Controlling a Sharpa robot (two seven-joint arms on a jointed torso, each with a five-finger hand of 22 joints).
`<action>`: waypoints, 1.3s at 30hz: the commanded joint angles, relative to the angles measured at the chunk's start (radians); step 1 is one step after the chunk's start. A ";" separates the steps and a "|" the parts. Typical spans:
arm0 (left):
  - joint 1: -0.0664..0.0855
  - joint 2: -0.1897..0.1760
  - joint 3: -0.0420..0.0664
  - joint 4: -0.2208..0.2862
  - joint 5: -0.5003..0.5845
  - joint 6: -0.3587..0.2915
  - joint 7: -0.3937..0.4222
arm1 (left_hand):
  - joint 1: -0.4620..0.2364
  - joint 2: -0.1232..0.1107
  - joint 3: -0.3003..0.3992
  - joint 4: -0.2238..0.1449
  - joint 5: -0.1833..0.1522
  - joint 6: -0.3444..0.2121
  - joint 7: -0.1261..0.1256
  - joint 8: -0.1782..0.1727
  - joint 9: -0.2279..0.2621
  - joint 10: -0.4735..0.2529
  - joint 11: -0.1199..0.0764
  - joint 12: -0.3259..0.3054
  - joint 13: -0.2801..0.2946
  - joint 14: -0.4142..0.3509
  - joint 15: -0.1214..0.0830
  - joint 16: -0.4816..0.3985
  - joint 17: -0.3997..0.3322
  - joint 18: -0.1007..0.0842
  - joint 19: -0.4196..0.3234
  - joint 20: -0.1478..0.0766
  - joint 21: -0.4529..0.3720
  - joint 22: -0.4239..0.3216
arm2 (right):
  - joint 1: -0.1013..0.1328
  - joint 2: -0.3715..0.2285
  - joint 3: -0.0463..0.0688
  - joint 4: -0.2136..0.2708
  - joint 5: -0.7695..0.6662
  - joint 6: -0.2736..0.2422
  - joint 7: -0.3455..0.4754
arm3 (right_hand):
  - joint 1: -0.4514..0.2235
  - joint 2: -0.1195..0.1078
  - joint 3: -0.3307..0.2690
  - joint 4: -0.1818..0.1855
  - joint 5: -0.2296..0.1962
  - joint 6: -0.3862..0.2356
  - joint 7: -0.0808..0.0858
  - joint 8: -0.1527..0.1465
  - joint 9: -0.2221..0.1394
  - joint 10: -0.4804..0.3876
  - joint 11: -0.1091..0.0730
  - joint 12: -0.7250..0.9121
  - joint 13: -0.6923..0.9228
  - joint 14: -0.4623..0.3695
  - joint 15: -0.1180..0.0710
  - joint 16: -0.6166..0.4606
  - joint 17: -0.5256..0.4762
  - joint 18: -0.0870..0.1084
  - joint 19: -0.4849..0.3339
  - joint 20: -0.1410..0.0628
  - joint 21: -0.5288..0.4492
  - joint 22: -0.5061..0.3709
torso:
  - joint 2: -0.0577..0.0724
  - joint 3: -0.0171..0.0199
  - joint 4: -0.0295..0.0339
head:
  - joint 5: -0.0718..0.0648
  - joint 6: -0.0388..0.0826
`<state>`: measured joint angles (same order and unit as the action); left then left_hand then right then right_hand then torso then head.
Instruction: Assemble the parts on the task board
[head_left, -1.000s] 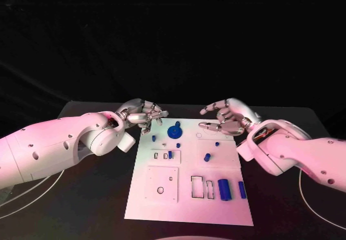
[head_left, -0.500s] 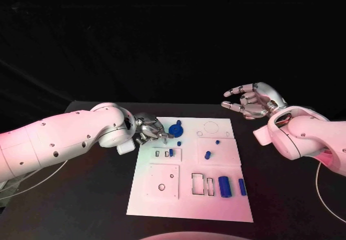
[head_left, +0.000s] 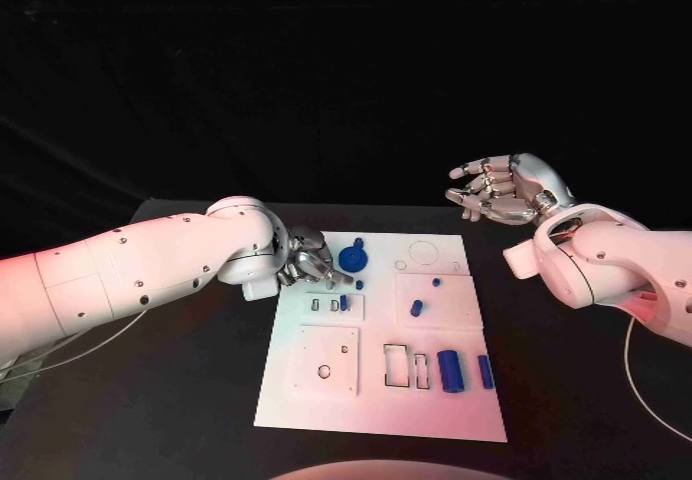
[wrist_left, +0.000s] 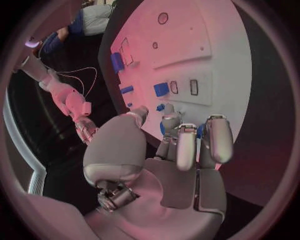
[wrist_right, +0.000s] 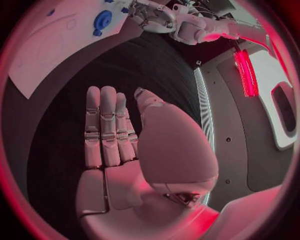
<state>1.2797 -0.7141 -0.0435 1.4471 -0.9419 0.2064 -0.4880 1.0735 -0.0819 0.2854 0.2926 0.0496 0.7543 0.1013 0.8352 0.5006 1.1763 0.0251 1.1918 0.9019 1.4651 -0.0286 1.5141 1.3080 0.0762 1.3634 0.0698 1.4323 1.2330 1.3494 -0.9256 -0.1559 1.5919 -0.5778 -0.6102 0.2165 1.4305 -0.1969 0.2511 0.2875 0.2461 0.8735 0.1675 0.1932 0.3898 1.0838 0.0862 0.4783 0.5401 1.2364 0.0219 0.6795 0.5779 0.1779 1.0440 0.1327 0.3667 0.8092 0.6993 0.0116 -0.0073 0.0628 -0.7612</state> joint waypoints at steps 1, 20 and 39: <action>0.003 0.010 -0.002 -0.008 -0.030 0.062 -0.024 | -0.014 -0.001 -0.010 0.002 0.000 0.001 -0.006 0.006 0.002 0.001 -0.001 0.001 -0.003 0.072 -0.009 0.006 0.148 -0.007 0.010 -0.001 0.006 0.003 | 0.000 0.005 0.000 -0.005 0.039 0.000 0.047 | -0.013 -0.026 0.033 -0.003 -0.004 -0.002 0.019 0.002 -0.007 0.002 0.023 -0.091 -0.116 -0.052 0.026 -0.129 -0.031 0.006 -0.042 0.020 -0.078 -0.065 | 0.001 0.0004 0.0001 | 0.000 -0.003; 0.004 0.056 -0.017 -0.040 -0.037 0.113 -0.029 | -0.021 0.006 -0.016 0.001 0.000 0.002 -0.007 0.008 0.004 -0.007 -0.002 -0.005 -0.014 0.072 -0.009 0.006 0.148 -0.007 0.009 -0.001 0.006 0.003 | -0.002 0.024 -0.003 -0.024 0.082 0.005 0.075 | -0.012 -0.037 0.068 -0.014 -0.003 -0.011 0.058 -0.027 -0.037 -0.010 0.071 -0.247 -0.366 -0.195 0.091 -0.402 -0.163 0.004 -0.136 0.096 -0.249 -0.242 | 0.001 -0.0016 -0.0002 | -0.002 -0.013; 0.004 0.071 -0.021 -0.045 -0.025 0.146 -0.030 | 0.012 0.023 -0.009 -0.004 0.001 0.000 -0.009 0.011 0.009 -0.018 -0.005 -0.013 -0.026 0.072 -0.012 0.005 0.147 -0.008 0.010 -0.002 0.009 0.008 | -0.004 0.034 -0.004 -0.031 0.075 0.004 0.066 | -0.008 -0.038 0.068 -0.019 -0.003 -0.017 0.063 -0.033 -0.041 -0.013 0.075 -0.254 -0.389 -0.198 0.096 -0.420 -0.174 0.004 -0.136 0.099 -0.260 -0.260 | 0.002 -0.0010 0.0003 | -0.003 -0.022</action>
<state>1.2828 -0.6448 -0.0650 1.3997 -0.9731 0.3259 -0.5177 1.0737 -0.0607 0.2746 0.2952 0.0496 0.7543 0.1014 0.8427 0.5077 1.1636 0.0201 1.1849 0.8767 1.4671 -0.0334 1.5140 1.3076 0.0765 1.3669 0.0662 1.4359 1.2396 1.3460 -0.8935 -0.1602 1.5618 -0.4991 -0.6105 0.2755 1.4213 -0.2265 0.3179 0.2745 0.2460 0.8639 0.2222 0.1642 0.3495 1.0705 0.1540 0.2298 0.1521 1.0377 0.1108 0.2663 0.4052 0.1778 0.9089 0.2253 0.1132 0.5510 0.7008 0.0104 -0.0072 0.0597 -0.7820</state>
